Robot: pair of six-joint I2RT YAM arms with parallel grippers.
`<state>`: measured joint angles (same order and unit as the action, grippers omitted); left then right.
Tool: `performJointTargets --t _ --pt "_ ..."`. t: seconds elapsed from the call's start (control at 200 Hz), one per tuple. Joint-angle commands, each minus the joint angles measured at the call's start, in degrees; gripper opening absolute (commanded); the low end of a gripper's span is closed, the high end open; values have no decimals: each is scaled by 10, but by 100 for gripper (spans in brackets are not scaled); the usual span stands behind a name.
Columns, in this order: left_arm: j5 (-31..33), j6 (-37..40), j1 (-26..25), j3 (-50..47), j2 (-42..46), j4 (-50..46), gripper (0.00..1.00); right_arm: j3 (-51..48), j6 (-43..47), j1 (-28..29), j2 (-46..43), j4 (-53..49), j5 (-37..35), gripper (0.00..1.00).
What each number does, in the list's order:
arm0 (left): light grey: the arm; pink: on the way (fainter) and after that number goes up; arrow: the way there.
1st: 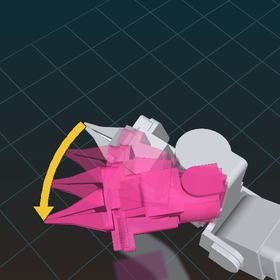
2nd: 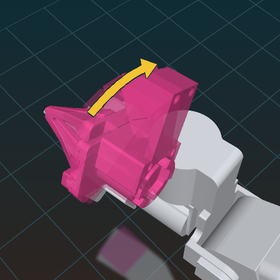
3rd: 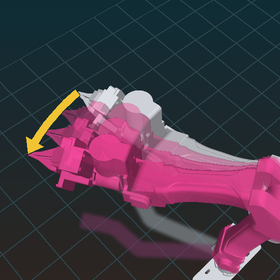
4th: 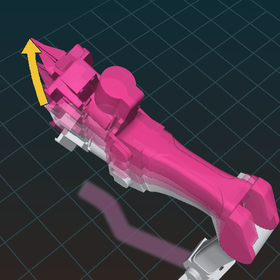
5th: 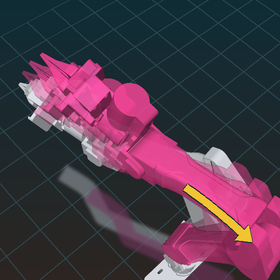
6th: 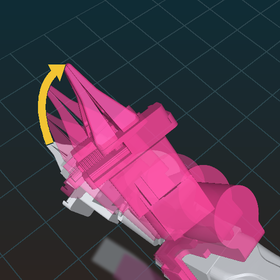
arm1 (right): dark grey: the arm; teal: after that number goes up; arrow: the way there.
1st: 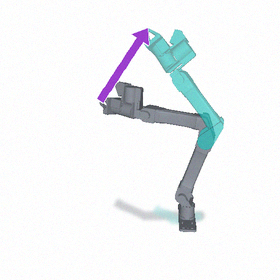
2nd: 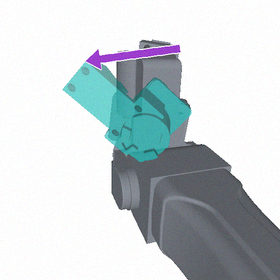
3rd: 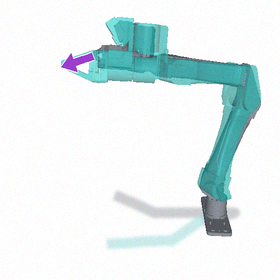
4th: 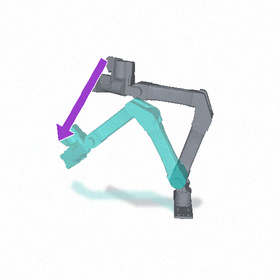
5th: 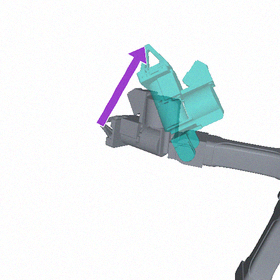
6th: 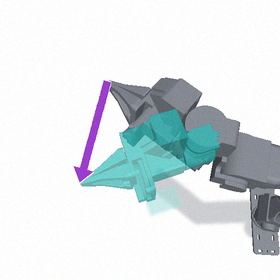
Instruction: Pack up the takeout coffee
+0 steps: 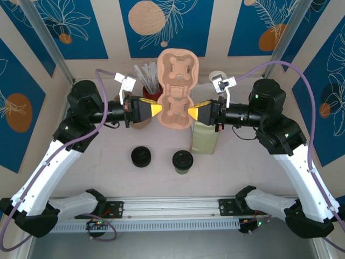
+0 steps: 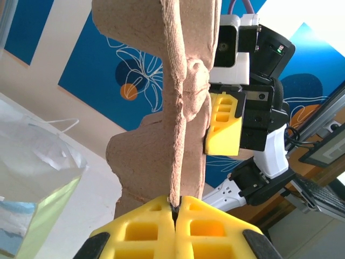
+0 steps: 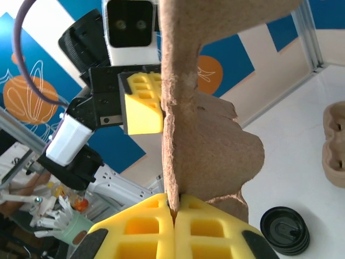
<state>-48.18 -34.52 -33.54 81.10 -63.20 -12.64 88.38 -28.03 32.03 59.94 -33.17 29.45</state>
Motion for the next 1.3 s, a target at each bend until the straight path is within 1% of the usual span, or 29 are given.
performJointTargets --t 0.0,0.075,0.13,0.21,0.315,0.45,0.615,0.73,0.905,1.01,1.215,1.295 --pt "2 36 -19 24 -5 -12 14 9 10 9 12 -14 -26 0" --pt "16 68 -21 45 -7 -54 34 16 10 8 12 -28 -38 0" --pt "29 99 -22 68 -12 -96 46 23 10 7 14 -43 -51 0" --pt "50 144 -23 106 -17 -152 56 40 5 5 20 -80 -75 0" --pt "86 201 -24 150 -21 -207 62 63 -1 1 30 -132 -96 0" --pt "129 272 -24 203 -34 -262 63 81 -17 -3 43 -189 -106 0" --pt "132 358 -32 238 -59 -290 64 89 -38 -3 53 -230 -94 0" --pt "147 413 -55 263 -86 -317 61 99 -47 -2 67 -261 -82 0" --pt "208 496 -92 298 -135 -393 59 114 -50 5 94 -297 -63 0" --pt "225 527 -99 294 -151 -416 59 120 -51 11 104 -309 -60 0" --pt "235 561 -115 282 -175 -429 59 126 -46 20 124 -324 -50 0" --pt "237 576 -117 281 -184 -437 60 126 -45 23 127 -324 -47 0"
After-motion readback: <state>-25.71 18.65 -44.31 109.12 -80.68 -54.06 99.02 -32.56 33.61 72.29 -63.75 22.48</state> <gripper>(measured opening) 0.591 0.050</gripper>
